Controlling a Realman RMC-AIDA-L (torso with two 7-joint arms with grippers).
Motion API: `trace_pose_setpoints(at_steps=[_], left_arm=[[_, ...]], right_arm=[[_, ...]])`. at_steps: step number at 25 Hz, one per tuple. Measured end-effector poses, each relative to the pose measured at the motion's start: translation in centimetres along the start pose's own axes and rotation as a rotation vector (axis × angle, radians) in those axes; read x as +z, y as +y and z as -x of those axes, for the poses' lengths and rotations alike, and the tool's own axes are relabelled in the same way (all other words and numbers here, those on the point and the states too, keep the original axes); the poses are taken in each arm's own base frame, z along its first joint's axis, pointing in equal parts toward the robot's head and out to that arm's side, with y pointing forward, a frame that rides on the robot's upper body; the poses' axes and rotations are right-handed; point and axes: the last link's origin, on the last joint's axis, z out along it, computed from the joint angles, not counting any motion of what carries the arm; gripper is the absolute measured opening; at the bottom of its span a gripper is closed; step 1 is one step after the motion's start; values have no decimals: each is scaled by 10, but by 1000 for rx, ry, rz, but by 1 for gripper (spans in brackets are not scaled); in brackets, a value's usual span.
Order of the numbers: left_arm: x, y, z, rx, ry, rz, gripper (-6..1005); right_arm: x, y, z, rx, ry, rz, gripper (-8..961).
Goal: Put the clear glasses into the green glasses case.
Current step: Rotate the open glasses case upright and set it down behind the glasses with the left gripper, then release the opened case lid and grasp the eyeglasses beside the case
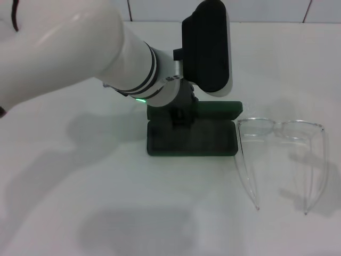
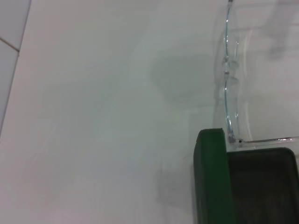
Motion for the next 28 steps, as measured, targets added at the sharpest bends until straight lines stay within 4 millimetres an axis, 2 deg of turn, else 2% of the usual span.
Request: trace_pose_setpoints(at_steps=[11, 16, 28], left_arm=[[0, 0, 0, -34, 12, -13, 225], [1, 1, -1, -31, 9, -17, 428], [-4, 4, -4, -28, 13, -17, 447]], right_arm=[[0, 1, 0, 1, 0, 2, 855], [0, 1, 0, 1, -1, 2, 855], [1, -1, 0, -3, -1, 2, 854]])
